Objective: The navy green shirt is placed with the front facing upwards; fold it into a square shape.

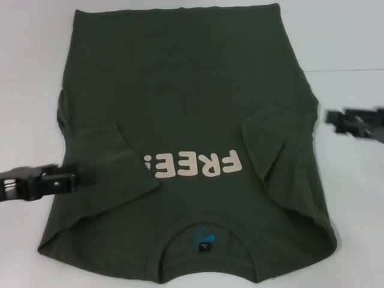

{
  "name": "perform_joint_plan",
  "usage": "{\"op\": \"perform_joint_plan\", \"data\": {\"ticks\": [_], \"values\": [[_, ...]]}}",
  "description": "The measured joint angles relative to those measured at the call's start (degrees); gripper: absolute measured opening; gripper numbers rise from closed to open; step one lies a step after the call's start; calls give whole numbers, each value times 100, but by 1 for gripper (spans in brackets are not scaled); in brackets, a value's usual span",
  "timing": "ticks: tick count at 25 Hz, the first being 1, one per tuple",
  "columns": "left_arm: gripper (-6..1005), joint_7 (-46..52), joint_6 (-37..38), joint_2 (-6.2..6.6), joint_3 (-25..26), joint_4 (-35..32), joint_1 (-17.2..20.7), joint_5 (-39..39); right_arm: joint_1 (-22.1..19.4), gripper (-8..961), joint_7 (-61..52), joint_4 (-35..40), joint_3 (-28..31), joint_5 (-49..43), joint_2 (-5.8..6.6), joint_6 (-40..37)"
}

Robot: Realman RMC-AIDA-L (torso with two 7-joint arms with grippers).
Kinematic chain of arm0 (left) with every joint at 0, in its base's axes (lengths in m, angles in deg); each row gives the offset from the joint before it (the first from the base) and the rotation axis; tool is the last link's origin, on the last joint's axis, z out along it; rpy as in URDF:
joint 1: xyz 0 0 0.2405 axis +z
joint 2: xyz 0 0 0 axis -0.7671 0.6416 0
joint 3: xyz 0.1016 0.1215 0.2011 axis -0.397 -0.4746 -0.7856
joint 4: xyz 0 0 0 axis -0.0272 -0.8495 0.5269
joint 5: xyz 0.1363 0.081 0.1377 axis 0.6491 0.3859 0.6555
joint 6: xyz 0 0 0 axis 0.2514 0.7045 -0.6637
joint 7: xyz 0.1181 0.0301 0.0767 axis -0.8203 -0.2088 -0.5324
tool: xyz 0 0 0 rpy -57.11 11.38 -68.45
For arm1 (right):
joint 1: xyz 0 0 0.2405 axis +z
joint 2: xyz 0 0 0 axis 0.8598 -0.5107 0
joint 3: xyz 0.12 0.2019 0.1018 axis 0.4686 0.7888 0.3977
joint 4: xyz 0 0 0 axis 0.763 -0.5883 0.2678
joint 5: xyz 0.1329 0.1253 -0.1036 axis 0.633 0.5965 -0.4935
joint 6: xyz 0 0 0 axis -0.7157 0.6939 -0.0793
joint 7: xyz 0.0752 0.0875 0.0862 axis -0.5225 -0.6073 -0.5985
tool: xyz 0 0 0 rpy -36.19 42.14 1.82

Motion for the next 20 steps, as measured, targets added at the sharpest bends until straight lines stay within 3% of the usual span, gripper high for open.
{"op": "perform_joint_plan", "data": {"ticks": [9,12,20], "values": [[948,1706,-107,230,258,-394,-239,1842,-801,693,106,-5,204,-78,100,-140],[948,2146,-125,287,234,-391,-381,2310,-887,694,217,-35,222,-194,81,-82],[948,2780,-313,288,7,-332,-481,2728,-861,695,339,-47,247,-546,-3,58]]}}
